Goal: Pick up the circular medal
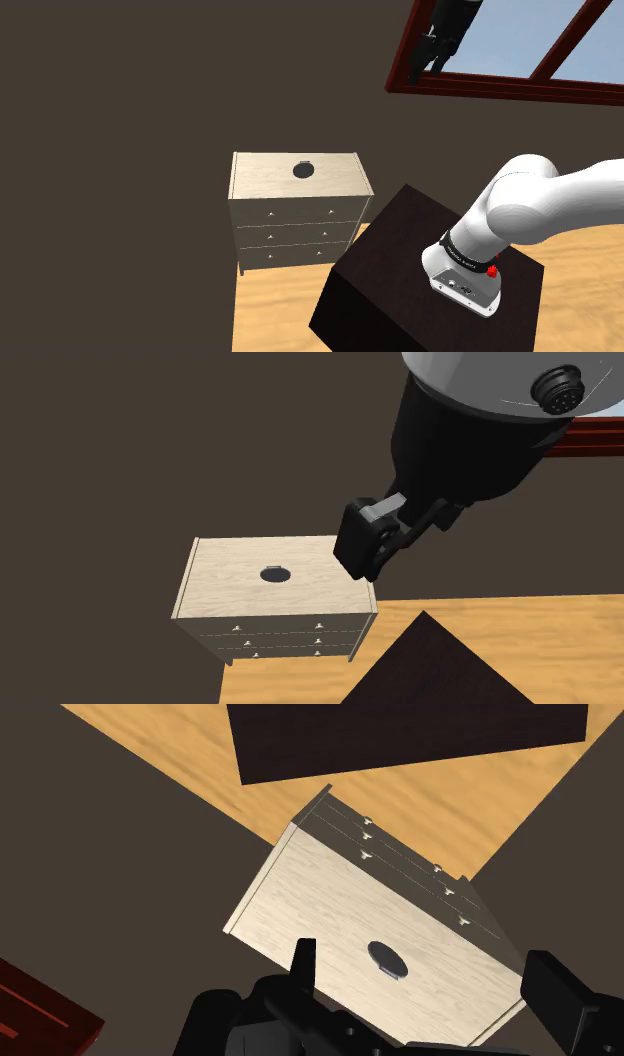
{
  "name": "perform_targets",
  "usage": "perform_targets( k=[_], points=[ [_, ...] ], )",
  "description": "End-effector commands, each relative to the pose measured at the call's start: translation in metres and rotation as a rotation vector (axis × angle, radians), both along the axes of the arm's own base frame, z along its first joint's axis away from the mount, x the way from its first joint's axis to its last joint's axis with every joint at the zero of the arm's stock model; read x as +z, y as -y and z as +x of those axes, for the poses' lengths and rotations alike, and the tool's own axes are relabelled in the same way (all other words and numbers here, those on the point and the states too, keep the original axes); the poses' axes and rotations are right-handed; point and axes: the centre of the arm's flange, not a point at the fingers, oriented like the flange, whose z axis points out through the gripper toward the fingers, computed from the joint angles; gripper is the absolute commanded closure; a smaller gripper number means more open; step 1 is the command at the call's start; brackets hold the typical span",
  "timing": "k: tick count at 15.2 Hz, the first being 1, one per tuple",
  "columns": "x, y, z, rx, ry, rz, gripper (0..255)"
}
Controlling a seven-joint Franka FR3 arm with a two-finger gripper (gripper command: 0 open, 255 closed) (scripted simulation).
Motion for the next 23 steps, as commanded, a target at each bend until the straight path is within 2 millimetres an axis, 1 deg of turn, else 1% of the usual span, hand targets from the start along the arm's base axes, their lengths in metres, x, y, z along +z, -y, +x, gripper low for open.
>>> perform_targets(
  k=[1, 7, 12, 18, 23],
  points=[
    [0.000, 0.000, 0.000, 0.000, 0.000, 0.000, 0],
    [-0.062, 0.025, 0.044, 0.139, -0.011, 0.010, 0],
    [-0.114, 0.041, 0.083, 0.255, -0.020, 0.018, 0],
    [-0.176, 0.053, 0.131, 0.394, -0.031, 0.029, 0],
    [-0.229, 0.057, 0.171, 0.510, -0.041, 0.037, 0]
  ],
)
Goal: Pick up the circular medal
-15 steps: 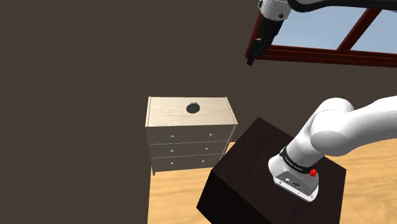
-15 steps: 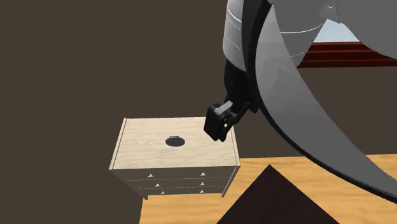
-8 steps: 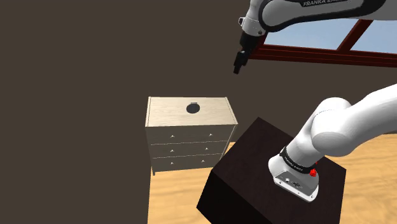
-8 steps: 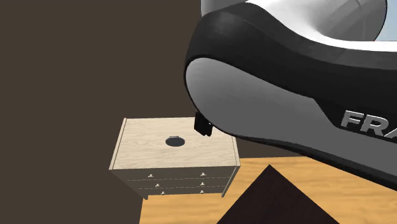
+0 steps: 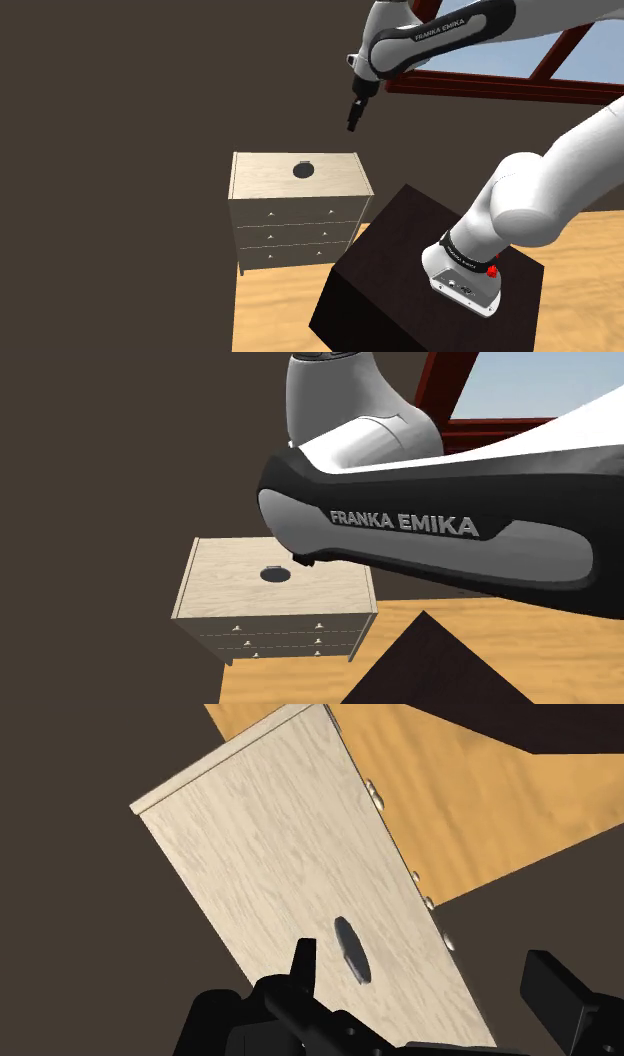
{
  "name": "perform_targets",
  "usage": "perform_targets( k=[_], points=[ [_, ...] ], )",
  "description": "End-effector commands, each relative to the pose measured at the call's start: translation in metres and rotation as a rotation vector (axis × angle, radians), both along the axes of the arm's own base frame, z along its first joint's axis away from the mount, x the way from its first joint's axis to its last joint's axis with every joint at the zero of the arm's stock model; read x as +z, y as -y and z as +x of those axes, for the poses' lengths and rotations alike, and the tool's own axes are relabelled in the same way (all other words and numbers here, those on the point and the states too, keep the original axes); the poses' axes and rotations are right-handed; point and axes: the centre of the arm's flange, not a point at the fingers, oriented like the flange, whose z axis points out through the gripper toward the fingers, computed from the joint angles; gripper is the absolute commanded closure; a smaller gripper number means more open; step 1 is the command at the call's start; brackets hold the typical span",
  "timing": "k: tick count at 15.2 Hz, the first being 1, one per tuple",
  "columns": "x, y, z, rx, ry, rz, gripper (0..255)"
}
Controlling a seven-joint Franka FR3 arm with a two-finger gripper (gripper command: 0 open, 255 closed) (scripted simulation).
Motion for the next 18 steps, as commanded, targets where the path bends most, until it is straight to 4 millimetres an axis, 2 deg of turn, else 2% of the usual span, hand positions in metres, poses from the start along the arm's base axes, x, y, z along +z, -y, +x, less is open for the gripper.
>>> perform_targets(
  k=[1, 9, 18],
  points=[
    [-0.021, 0.001, 0.016, 0.049, -0.002, 0.003, 0],
    [-0.107, -0.004, 0.079, 0.235, -0.017, 0.016, 0],
    [-0.204, -0.024, 0.146, 0.443, -0.034, 0.031, 0]
  ],
)
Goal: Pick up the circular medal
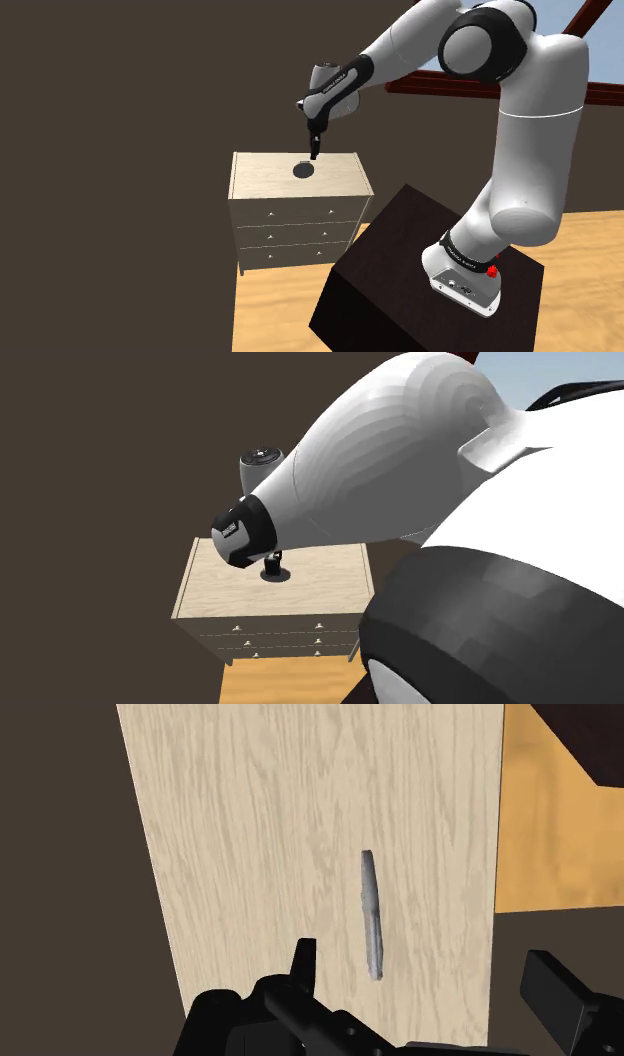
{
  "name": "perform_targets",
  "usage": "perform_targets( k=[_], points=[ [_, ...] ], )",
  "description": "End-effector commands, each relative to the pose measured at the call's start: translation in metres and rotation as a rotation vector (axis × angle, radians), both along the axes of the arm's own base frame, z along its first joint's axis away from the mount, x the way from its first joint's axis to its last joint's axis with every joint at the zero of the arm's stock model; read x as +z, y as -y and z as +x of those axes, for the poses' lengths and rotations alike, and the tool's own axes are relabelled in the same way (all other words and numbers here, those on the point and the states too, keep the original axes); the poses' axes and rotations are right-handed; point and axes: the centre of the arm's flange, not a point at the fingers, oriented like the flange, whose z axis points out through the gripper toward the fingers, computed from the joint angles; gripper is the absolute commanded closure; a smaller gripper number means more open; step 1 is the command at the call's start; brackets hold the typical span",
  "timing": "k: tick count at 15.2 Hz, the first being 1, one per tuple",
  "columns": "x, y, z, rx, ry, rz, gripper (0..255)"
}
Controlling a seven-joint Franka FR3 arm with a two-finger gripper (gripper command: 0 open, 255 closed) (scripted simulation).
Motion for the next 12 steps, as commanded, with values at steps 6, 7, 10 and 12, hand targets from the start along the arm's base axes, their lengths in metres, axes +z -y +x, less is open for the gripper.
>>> perform_targets(
  k=[6, 7, 10, 12],
  points=[
    [-0.065, -0.020, 0.036, 0.116, -0.009, 0.009, 0],
    [-0.070, -0.020, 0.036, 0.116, -0.009, 0.009, 0],
    [-0.086, -0.020, 0.036, 0.116, -0.009, 0.009, 0],
    [-0.094, -0.020, 0.036, 0.116, -0.009, 0.009, 0]
  ],
)
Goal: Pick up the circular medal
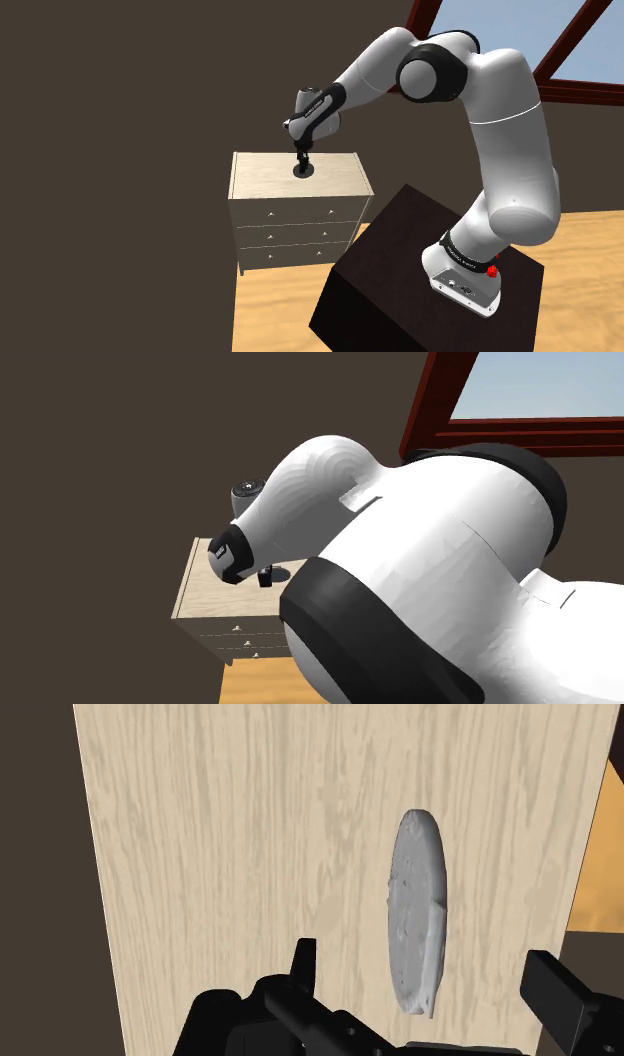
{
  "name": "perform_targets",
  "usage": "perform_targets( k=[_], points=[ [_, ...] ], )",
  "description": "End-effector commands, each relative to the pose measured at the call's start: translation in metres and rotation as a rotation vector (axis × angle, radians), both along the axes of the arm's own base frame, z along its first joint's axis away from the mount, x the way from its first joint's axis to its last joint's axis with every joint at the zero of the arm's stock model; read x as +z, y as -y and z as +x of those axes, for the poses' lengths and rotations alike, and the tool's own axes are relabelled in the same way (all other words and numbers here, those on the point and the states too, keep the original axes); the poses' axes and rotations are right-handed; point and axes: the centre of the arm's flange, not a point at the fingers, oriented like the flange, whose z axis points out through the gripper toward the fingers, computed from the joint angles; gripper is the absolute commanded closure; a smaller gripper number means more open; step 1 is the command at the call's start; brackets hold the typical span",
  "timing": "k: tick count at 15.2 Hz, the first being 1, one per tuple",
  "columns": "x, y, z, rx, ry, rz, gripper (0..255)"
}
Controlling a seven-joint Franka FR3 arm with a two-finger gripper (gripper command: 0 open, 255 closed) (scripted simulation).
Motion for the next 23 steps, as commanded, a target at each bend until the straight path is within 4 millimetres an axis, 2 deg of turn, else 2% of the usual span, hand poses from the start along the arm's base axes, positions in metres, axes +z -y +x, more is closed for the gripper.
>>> perform_targets(
  k=[1, 2, 11, 23],
  points=[
    [-0.005, 0.000, 0.000, 0.000, 0.001, 0.000, 0],
    [-0.005, 0.000, 0.000, 0.000, 0.001, 0.000, 255],
    [-0.005, 0.000, 0.000, 0.000, 0.001, 0.000, 255],
    [0.059, 0.000, 0.000, 0.000, 0.001, 0.000, 255]
  ],
)
